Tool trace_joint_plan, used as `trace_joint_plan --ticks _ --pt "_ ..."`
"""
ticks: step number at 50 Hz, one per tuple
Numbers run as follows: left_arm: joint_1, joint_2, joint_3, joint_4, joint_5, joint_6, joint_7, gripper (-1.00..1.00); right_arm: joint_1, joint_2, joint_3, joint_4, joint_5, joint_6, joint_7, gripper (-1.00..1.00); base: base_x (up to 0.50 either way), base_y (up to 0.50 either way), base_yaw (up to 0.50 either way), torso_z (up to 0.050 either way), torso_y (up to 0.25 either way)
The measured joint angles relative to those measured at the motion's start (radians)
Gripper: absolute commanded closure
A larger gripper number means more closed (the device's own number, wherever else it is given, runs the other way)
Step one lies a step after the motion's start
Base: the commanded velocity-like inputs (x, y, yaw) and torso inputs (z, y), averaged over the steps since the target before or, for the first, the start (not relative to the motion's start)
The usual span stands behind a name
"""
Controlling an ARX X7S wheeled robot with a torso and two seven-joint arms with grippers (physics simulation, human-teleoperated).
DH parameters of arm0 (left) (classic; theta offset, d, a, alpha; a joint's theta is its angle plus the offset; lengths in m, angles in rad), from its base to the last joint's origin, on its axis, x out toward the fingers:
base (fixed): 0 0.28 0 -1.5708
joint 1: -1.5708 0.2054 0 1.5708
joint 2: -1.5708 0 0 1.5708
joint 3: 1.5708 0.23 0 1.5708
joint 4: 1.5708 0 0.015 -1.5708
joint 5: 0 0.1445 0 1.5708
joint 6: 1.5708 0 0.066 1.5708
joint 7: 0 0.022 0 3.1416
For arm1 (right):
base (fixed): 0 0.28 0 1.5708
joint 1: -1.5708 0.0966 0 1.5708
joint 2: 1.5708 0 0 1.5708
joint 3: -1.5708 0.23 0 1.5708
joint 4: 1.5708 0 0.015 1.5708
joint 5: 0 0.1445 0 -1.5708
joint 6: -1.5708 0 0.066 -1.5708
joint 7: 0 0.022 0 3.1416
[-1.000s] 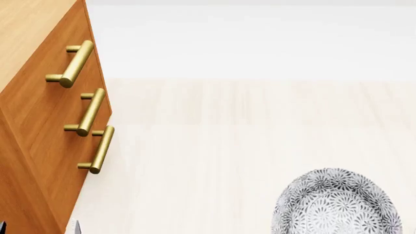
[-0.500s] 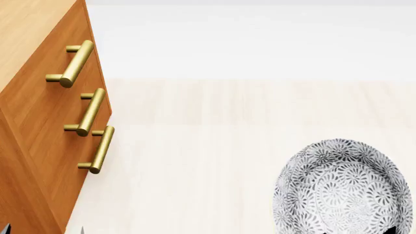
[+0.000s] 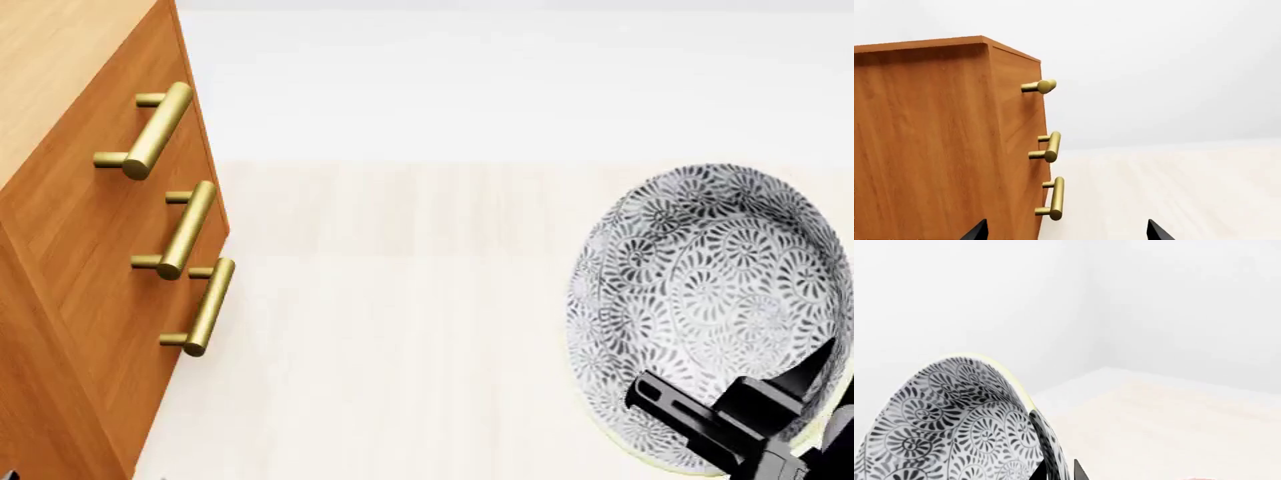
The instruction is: Put the bowl on top of the cabinet.
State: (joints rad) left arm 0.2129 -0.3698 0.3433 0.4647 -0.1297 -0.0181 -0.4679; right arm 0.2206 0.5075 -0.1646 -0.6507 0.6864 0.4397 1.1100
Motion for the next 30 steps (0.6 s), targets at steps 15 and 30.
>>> trace_joint_plan --ticks 15,30 --pt "0.018 -0.013 -0.011 0.024 -0.012 0.000 -0.008 -1.00 0.243 0.020 -0.040 0.017 0.031 0.239 0.098 1.00 0.00 0.00 0.00 0.000 0.000" --pt "0.033 -0.023 -0.016 0.038 -0.009 0.007 -0.020 -1.00 0.434 0.005 -0.116 0.059 0.009 0.362 0.119 1.00 0.00 0.00 0.00 0.000 0.001"
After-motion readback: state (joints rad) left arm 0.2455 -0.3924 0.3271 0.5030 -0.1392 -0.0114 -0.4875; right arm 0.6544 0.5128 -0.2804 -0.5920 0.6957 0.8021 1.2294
